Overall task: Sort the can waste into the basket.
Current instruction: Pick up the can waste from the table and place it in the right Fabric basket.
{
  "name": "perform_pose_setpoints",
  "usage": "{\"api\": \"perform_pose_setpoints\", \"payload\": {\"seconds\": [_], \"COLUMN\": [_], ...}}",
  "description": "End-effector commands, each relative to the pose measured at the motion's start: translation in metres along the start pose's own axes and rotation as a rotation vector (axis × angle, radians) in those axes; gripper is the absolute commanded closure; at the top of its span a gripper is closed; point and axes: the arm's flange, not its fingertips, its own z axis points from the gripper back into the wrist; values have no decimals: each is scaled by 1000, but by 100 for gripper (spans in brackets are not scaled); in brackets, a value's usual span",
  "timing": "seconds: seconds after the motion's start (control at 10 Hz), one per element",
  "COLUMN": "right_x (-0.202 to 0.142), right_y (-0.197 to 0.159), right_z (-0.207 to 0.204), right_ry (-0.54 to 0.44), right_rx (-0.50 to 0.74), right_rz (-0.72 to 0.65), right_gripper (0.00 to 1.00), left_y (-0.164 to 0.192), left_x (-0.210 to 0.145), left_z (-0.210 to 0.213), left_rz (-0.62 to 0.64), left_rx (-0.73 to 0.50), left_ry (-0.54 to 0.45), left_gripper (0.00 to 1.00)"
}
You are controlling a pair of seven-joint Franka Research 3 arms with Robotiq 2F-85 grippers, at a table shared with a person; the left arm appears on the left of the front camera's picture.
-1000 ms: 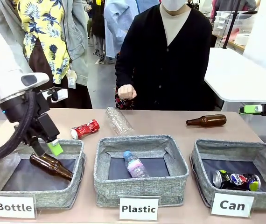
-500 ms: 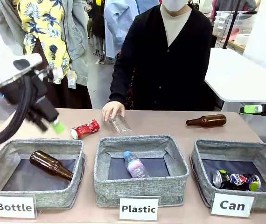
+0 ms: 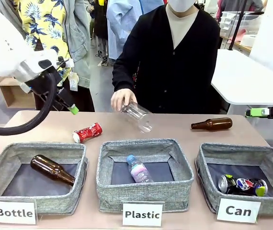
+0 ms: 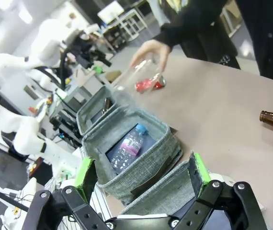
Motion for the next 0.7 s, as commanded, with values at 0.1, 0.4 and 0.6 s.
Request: {"api": "perform_pose_setpoints", "payload": {"seconds": [0.1,0.4,0.6], "right_x": [5,5,5], "right_y": [1,1,1], "right_z": [2,2,2], "right_ry": [10,10,10], "right_rx": [-5,-5,-5], "right_rz": [-12,-12,-12], "right_gripper": [0,0,0], "left_y": [-4,12,21], "left_x": [-80,-172,-183], "left_z": [117,127,132], "left_rz": [-143,-82,-74], "left_rx": [-278,-409,-440], "left_ry": [-62,-139,-166], "left_gripper": [0,0,0]}}
